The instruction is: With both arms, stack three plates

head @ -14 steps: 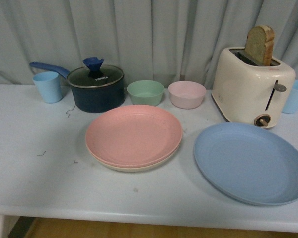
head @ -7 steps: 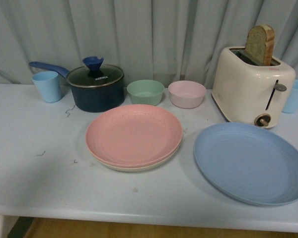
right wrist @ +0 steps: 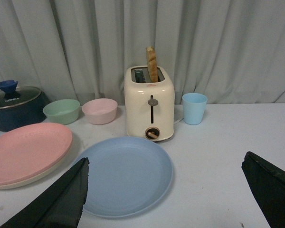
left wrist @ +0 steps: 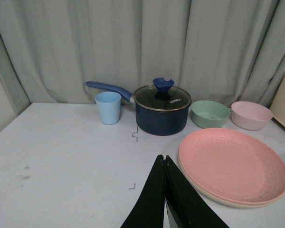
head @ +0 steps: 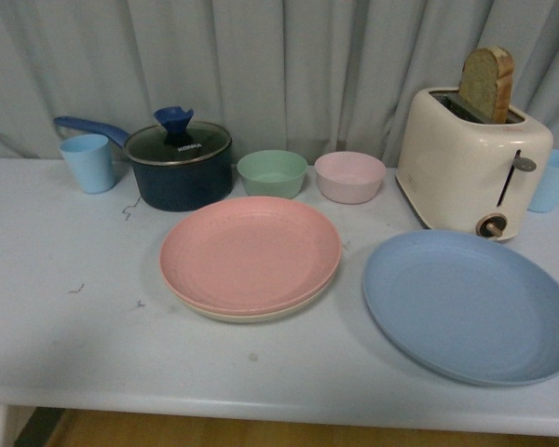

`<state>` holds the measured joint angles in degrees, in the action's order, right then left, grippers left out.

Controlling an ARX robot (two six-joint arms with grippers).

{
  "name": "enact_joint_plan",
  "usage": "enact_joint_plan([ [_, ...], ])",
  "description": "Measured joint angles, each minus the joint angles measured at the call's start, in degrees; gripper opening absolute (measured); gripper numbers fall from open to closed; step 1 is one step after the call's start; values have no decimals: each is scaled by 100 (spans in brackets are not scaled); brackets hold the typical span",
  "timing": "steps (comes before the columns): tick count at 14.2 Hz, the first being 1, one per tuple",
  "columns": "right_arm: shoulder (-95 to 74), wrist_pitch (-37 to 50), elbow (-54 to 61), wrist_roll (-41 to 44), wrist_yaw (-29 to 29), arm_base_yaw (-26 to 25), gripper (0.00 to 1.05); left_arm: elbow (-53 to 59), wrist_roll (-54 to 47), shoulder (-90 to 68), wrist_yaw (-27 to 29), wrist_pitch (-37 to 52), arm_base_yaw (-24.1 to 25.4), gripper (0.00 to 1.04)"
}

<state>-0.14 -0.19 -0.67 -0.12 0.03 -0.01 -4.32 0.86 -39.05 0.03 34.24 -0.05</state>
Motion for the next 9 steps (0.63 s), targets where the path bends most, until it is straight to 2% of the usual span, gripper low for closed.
enact_joint_plan([
  [2, 0, 0, 0, 2, -2, 0, 98, 131, 0, 437, 0, -326, 0, 2],
  [4, 0, 0, 0, 2, -2, 0, 98, 367, 0, 680, 0, -227, 0, 2],
  [9, 0, 0, 0, 2, 0, 0, 98, 369, -2, 1740, 0, -1287, 0, 2],
])
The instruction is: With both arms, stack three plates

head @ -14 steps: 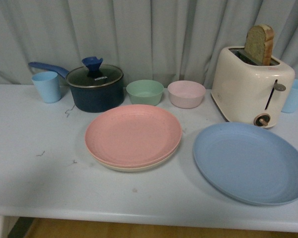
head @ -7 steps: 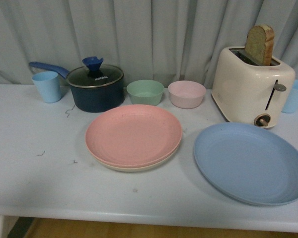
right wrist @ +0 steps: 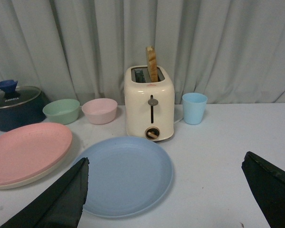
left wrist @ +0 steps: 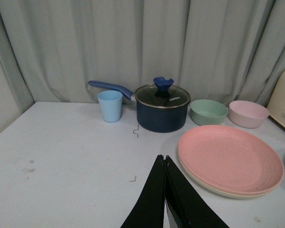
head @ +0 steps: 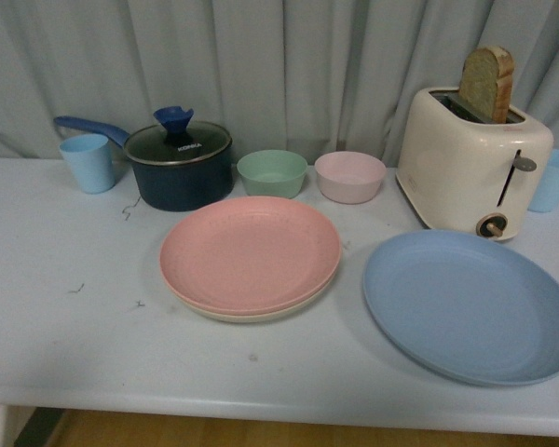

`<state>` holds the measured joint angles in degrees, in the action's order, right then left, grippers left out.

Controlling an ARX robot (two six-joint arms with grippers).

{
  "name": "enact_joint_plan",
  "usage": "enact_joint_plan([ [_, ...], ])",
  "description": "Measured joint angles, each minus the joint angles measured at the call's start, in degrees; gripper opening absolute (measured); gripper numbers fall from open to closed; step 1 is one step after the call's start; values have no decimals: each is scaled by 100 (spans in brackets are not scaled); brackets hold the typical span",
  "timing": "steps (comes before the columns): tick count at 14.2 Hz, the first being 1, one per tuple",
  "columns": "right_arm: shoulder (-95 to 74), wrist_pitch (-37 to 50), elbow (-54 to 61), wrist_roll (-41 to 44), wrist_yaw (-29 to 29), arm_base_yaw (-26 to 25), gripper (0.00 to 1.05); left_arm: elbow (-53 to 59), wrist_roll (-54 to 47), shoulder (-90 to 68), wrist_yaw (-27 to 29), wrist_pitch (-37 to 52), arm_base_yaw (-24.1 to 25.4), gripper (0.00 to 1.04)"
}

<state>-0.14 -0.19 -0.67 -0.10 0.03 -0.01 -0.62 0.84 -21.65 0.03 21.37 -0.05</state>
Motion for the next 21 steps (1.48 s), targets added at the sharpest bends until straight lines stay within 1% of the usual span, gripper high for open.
enact_joint_plan([
  [5, 0, 0, 0, -2, 0, 0, 98, 0, 0, 750, 0, -721, 0, 2],
  [9, 0, 0, 0, 0, 0, 0, 98, 0, 0, 1176, 0, -1132, 0, 2],
  [10, 0, 0, 0, 0, -2, 0, 98, -4, 0, 1626, 4, -1871, 0, 2],
  [11, 0, -4, 0, -2, 0, 0, 98, -4, 0, 2153, -2, -2105, 0, 2],
  [15, 0, 0, 0, -2, -2, 0, 98, -4, 0, 2133, -2, -2159, 0, 2],
  [16, 0, 0, 0, -2, 0, 0, 98, -4, 0, 2133, 0, -2155, 0, 16],
  [17, 0, 0, 0, -2, 0, 0, 98, -4, 0, 2133, 0, -2157, 0, 34],
  [18, -332, 376, -7, -326, -1099, -492, 98, -2, 0, 2133, 4, -2157, 0, 54],
  [19, -1346, 1239, -116, -990, -2317, -1451, 98, -4, 0, 2133, 4, -2155, 0, 70],
  [20, -2645, 2505, -328, -1458, -3040, -2079, 98, -4, 0, 2133, 0, -2157, 0, 89],
  [21, -3622, 3386, -621, -1641, -2852, -2282, 98, -4, -4, 2133, 0, -2155, 0, 100],
])
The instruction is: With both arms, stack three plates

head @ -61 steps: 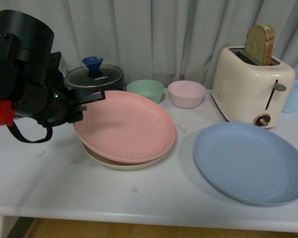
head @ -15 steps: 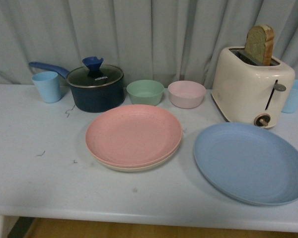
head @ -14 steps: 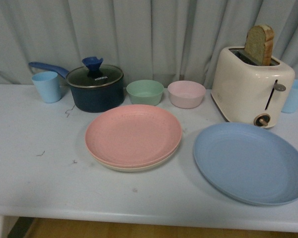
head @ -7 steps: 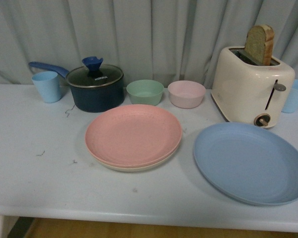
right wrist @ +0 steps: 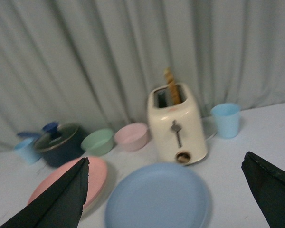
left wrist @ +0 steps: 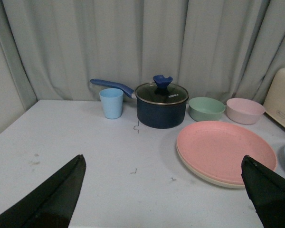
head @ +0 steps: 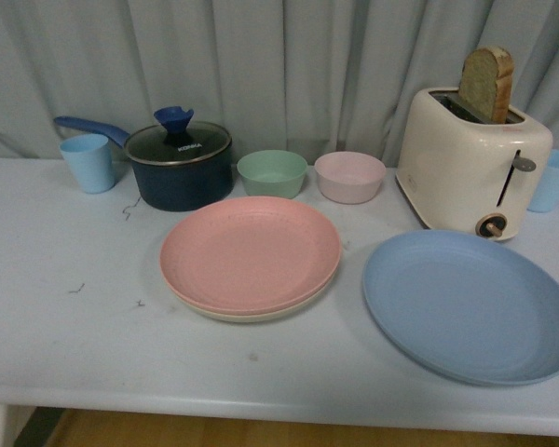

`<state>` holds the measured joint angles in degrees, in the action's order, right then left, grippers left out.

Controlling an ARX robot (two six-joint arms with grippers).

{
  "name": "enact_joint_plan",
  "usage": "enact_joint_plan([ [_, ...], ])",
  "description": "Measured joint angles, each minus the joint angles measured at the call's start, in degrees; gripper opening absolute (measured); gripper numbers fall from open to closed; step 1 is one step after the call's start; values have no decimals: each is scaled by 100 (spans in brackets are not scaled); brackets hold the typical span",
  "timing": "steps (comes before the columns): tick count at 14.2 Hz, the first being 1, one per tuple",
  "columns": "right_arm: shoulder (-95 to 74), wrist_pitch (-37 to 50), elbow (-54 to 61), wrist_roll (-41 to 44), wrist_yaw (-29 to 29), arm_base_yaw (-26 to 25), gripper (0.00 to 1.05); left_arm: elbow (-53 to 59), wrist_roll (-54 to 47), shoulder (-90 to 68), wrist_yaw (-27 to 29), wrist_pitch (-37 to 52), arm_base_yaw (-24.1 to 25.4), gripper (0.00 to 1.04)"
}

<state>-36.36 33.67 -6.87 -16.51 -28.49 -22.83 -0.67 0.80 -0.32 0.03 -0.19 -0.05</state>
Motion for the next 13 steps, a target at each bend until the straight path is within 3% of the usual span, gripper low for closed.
enact_joint_plan([
  [1, -1224, 914, -457, -116, 494, -31, 98, 2, 2, 0, 0, 0, 0, 97],
  [3, -3239, 1644, -1419, -168, 1604, 291, 98, 0, 0, 0, 0, -2, 0, 98],
  [5, -5189, 1060, -2579, -157, 2758, 901, 98, 0, 0, 0, -2, 0, 0, 98],
  [6, -6085, 317, -3270, -245, 3005, 1241, 98, 0, 2, 0, -2, -2, 0, 98],
  [10, -7705, -1587, -4784, -599, 3622, 1967, 98, 0, 0, 0, -2, 0, 0, 98],
  [13, -8111, -2260, -5136, -623, 3589, 2293, 98, 0, 0, 0, -2, -2, 0, 98],
])
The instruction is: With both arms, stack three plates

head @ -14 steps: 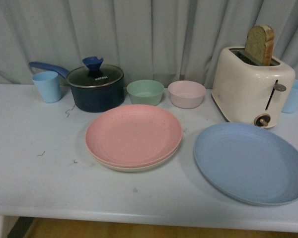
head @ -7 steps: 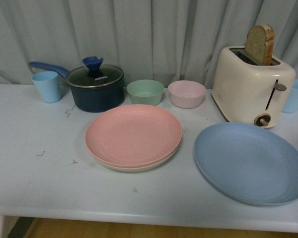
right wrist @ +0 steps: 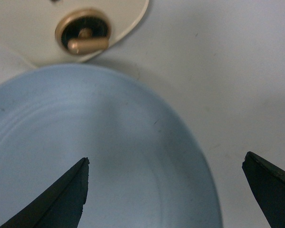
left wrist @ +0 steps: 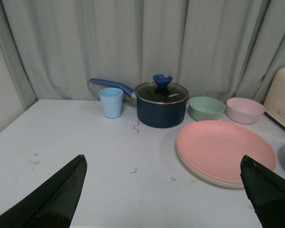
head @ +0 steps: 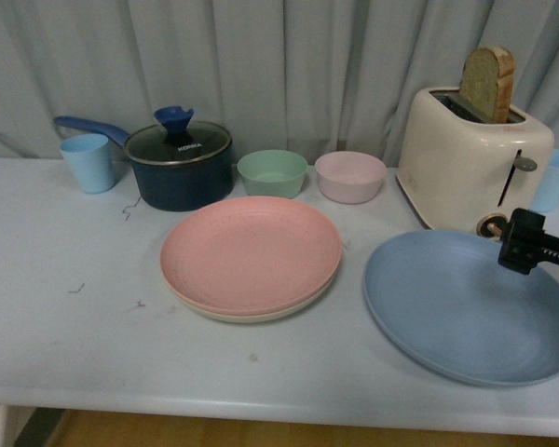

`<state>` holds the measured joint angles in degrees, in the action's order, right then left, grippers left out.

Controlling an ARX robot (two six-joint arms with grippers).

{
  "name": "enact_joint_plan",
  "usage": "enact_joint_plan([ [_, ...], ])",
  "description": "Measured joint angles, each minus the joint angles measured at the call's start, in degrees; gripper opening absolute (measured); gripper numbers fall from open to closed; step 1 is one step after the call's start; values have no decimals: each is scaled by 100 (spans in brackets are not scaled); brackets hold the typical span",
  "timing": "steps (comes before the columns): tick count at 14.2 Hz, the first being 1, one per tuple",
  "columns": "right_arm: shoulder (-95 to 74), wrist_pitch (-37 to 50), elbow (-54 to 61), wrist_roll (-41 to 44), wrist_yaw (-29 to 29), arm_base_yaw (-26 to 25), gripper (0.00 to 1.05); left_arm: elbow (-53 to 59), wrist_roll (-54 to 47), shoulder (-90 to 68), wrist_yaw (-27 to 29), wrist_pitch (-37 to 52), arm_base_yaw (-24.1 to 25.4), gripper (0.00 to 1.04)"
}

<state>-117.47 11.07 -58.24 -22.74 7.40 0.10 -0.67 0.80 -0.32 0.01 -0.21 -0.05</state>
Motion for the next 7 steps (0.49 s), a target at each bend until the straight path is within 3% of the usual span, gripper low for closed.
enact_joint_plan([
  [5, -295, -33, 131, -96, -188, 96, 98, 0, 0, 0, 2, 2, 0, 98],
  [6, -295, -7, 254, -107, -205, 94, 90, 0, 0, 0, 0, 0, 0, 98],
  [7, -293, 61, 415, -83, -192, 57, 75, 2, 0, 0, 0, 0, 0, 98],
])
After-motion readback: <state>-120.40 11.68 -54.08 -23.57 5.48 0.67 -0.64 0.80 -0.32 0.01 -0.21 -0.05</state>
